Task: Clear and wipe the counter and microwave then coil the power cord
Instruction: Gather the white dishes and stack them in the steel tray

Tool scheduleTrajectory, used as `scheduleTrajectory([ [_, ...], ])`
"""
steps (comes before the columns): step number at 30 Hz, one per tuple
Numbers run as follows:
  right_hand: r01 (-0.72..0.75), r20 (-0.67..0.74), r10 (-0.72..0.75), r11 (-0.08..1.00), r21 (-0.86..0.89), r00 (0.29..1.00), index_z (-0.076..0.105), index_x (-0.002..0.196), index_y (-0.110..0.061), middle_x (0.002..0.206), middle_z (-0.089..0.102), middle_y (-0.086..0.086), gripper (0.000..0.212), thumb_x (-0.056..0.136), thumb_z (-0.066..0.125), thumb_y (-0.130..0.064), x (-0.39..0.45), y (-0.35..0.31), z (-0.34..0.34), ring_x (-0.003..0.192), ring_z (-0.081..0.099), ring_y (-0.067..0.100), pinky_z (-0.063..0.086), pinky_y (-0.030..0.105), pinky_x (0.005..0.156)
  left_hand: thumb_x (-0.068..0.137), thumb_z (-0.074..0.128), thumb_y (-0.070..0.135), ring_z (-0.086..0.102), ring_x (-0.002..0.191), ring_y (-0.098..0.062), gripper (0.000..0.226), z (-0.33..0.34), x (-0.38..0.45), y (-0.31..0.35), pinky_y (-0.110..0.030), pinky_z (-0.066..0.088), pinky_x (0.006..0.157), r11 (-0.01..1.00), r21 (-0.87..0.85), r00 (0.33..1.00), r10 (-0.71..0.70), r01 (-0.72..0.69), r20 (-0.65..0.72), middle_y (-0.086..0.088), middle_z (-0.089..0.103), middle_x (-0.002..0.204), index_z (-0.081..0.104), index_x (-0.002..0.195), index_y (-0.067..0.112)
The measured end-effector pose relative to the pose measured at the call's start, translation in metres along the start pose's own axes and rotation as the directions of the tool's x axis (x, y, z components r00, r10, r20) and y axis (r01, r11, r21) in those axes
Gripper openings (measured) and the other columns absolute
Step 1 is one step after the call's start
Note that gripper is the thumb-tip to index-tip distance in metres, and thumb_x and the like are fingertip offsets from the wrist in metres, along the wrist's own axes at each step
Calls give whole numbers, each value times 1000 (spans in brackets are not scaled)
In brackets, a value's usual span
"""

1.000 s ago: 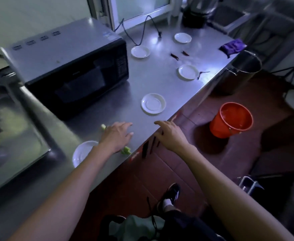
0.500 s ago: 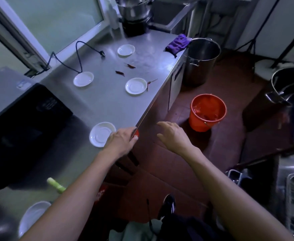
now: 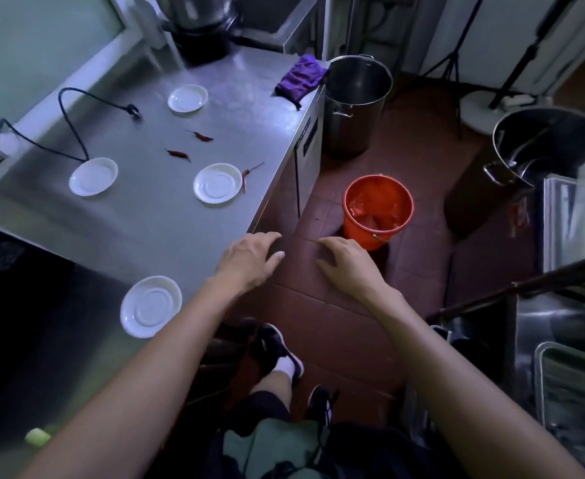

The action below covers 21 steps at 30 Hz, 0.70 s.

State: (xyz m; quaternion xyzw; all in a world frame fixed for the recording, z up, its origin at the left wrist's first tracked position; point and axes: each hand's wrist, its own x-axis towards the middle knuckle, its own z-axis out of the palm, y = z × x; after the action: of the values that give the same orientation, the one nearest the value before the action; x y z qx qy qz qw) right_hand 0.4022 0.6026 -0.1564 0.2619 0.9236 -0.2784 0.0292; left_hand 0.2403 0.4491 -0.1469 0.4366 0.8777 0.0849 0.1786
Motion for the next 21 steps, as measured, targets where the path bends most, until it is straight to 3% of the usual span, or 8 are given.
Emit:
scheduleTrajectory([
  [11, 110, 43, -107, 992, -67, 993, 61, 132, -14, 134, 63, 6, 39, 93, 63, -18, 157, -30, -1, 122, 55, 29, 45, 44, 102, 97, 51, 43, 56, 120, -31, 44, -16, 115, -82, -43, 45, 97, 980, -143, 989, -146, 142, -19, -7, 60, 134, 53, 138, 27],
  [14, 136, 41, -133, 988, -68, 990, 64, 128, -12, 130, 65, 9, 37, 92, 65, -17, 196, -44, -2, 121, 56, 32, 46, 48, 102, 96, 51, 39, 55, 120, -30, 43, -27, 132, -105, -43, 46, 95, 976, -158, 986, -161, 153, -39, -5, 60, 134, 53, 138, 26],
  [21, 177, 137, -163, 980, -96, 977, 63, 131, -11, 135, 62, 9, 38, 94, 57, -13, 270, -67, 13, 125, 55, 29, 43, 44, 105, 96, 50, 37, 54, 115, -31, 40, -41, 150, -146, -43, 46, 92, 949, -196, 964, -262, 248, -49, -3, 61, 132, 56, 134, 25],
])
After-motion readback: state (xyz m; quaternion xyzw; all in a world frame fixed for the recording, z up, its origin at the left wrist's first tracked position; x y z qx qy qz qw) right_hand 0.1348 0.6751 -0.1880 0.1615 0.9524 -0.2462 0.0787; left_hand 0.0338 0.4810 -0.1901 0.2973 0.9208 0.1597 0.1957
